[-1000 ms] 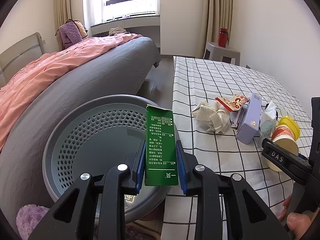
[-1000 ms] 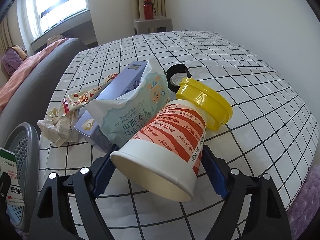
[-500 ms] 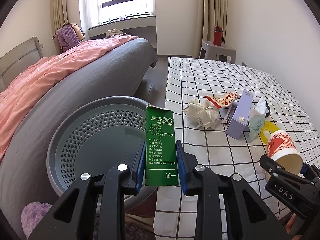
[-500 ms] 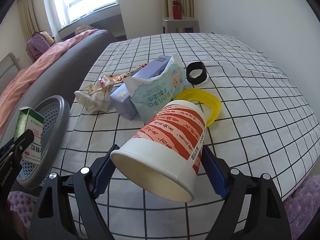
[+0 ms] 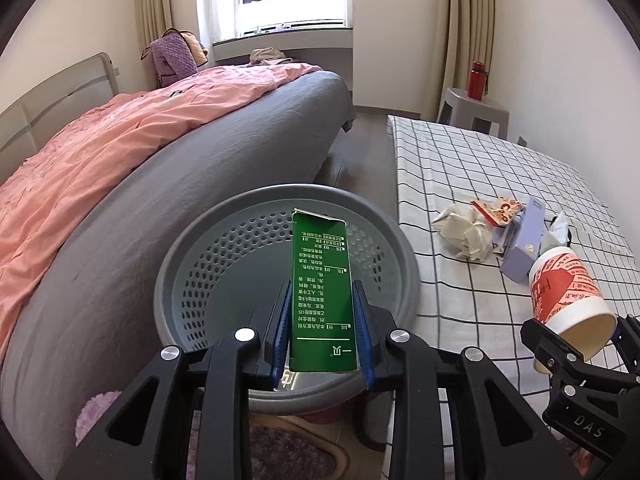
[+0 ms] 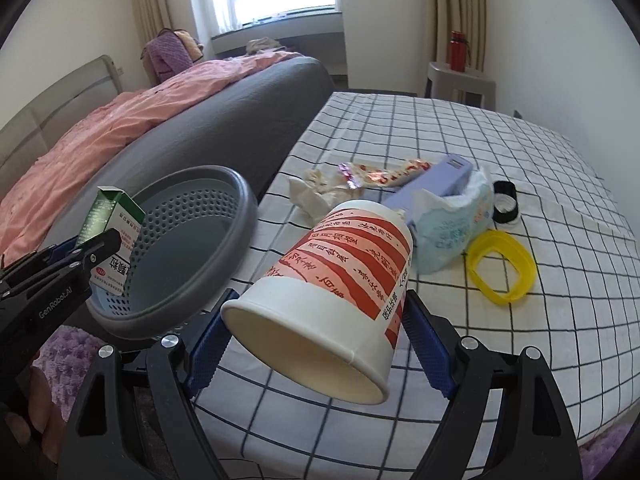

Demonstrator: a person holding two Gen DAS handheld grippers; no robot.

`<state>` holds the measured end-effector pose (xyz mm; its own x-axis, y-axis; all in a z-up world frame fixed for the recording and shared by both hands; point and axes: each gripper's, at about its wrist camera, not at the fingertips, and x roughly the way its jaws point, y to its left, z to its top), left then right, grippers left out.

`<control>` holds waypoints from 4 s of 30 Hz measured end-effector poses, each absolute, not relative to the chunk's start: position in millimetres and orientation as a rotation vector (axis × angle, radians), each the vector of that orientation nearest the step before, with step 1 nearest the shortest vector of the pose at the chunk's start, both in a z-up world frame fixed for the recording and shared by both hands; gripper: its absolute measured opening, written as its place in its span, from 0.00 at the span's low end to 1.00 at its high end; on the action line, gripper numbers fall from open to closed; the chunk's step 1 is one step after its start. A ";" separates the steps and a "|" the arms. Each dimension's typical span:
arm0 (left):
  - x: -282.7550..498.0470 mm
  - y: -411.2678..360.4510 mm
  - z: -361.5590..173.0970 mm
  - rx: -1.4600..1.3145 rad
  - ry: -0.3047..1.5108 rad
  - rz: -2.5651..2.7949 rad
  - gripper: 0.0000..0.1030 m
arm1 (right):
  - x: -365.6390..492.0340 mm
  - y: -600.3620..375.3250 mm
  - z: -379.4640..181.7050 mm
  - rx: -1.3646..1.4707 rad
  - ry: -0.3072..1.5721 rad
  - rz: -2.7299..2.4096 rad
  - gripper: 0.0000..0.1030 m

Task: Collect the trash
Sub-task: 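Carry carton and cup over the grey basket and open both tools, then withdraw both tools from the basket back toward the table, then grasp the yellow lid with the right tool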

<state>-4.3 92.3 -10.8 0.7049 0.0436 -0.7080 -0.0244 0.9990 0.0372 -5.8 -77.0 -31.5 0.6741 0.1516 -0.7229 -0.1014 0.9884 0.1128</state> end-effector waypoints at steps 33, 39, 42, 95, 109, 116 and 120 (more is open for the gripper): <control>40.1 190.2 -32.3 -0.074 0.897 0.151 0.48 | 90.8 32.3 -32.9 -0.069 0.873 0.521 0.87; 38.7 192.0 -30.6 -0.066 0.885 0.178 0.55 | 90.3 29.2 -33.5 -0.054 0.873 0.506 0.88; 37.2 192.0 -30.2 -0.062 0.882 0.187 0.58 | 88.3 29.0 -33.9 -0.051 0.874 0.507 0.88; 8.0 109.0 -18.5 -0.011 0.874 0.048 0.76 | 9.4 -113.5 -32.2 0.112 0.876 0.233 0.89; 10.7 31.5 -15.0 0.054 0.889 -0.040 0.76 | 4.9 -238.5 -56.9 0.130 0.910 0.023 0.92; 17.3 -6.3 -13.9 0.088 0.895 -0.073 0.76 | 26.5 -250.6 -66.6 0.093 0.945 0.069 0.92; 21.2 -20.7 -13.5 0.105 0.897 -0.083 0.76 | 39.8 -248.4 -73.8 0.049 0.964 0.090 0.93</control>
<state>21.2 -20.7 -13.5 0.6214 -0.0282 -0.7830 0.1158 0.9917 0.0561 39.8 -248.4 -73.8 0.5671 0.0980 -0.8178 -0.0544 0.9952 0.0815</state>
